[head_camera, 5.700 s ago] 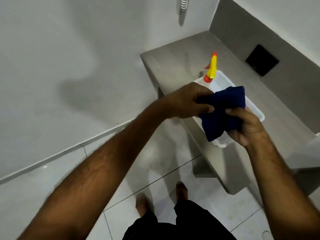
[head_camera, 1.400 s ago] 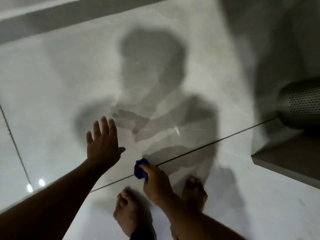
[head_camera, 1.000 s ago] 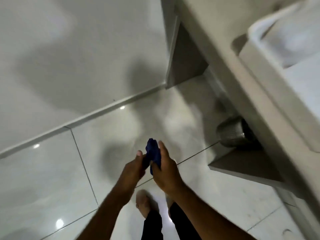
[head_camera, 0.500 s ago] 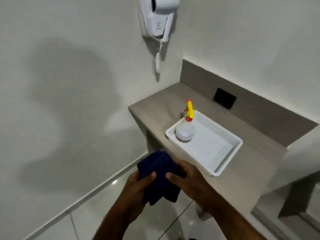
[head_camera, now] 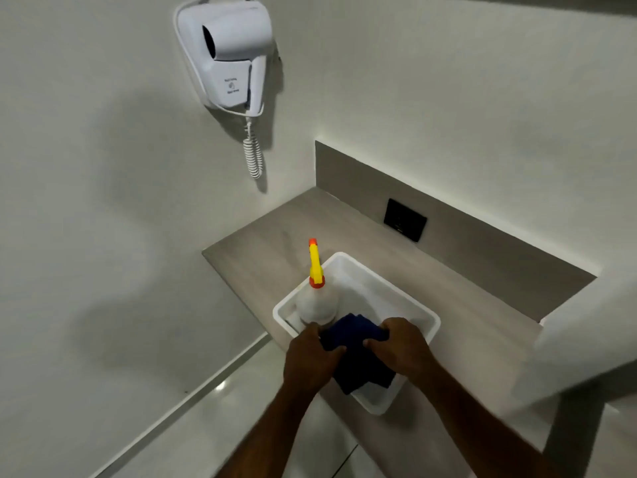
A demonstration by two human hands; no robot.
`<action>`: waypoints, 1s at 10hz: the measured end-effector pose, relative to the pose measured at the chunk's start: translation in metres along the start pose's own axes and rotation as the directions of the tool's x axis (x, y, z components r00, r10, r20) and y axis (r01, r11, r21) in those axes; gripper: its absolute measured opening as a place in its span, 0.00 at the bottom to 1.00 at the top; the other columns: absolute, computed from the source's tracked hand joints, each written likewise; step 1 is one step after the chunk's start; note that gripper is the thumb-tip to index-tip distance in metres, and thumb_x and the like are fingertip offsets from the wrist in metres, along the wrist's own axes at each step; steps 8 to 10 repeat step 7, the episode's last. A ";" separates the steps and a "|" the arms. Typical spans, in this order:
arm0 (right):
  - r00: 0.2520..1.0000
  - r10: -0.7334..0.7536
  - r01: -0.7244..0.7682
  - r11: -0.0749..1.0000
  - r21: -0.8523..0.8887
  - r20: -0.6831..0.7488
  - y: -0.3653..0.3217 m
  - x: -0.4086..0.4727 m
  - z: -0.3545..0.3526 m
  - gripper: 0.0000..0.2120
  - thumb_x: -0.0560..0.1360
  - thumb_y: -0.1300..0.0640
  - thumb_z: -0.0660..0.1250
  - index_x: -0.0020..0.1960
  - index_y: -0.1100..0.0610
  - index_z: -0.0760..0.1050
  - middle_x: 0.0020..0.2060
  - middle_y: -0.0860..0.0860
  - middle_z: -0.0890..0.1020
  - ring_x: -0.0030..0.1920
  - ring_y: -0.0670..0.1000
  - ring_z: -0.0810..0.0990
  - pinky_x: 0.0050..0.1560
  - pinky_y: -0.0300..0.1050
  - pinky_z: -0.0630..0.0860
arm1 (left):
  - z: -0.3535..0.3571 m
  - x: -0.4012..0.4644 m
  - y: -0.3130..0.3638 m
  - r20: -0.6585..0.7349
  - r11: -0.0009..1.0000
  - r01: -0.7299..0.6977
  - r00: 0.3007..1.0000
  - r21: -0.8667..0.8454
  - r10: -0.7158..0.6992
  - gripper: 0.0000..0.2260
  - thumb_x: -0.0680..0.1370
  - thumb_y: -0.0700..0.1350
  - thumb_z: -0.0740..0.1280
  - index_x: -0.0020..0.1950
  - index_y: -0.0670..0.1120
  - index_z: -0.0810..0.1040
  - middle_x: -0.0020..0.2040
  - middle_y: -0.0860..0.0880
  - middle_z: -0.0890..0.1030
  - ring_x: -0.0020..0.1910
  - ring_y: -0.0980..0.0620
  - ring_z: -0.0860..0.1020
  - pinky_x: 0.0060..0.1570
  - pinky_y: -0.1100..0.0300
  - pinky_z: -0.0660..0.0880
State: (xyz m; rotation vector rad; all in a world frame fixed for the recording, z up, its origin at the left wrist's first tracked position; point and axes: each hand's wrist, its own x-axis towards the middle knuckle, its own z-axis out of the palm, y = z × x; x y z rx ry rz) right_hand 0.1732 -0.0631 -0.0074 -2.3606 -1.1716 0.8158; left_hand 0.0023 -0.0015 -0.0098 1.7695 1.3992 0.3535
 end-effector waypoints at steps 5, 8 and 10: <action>0.996 -0.075 0.038 0.874 -0.484 -0.058 0.024 0.040 0.041 0.18 0.73 0.45 0.71 0.55 0.55 0.73 0.53 0.54 0.80 0.54 0.55 0.79 0.54 0.50 0.77 | 0.041 0.032 0.006 0.067 0.664 -0.042 0.998 0.746 -0.012 0.16 0.75 0.58 0.66 0.56 0.50 0.80 0.57 0.46 0.81 0.61 0.44 0.74 0.63 0.47 0.67; 0.852 -0.454 0.290 0.824 -0.486 -0.262 -0.005 0.013 0.045 0.11 0.70 0.50 0.75 0.44 0.55 0.77 0.39 0.52 0.83 0.39 0.51 0.81 0.41 0.45 0.80 | 0.000 0.018 -0.006 -0.099 0.688 -0.090 0.968 0.721 0.231 0.14 0.75 0.48 0.65 0.59 0.46 0.76 0.57 0.46 0.80 0.57 0.44 0.74 0.58 0.50 0.69; 0.852 -0.454 0.290 0.824 -0.486 -0.262 -0.005 0.013 0.045 0.11 0.70 0.50 0.75 0.44 0.55 0.77 0.39 0.52 0.83 0.39 0.51 0.81 0.41 0.45 0.80 | 0.000 0.018 -0.006 -0.099 0.688 -0.090 0.968 0.721 0.231 0.14 0.75 0.48 0.65 0.59 0.46 0.76 0.57 0.46 0.80 0.57 0.44 0.74 0.58 0.50 0.69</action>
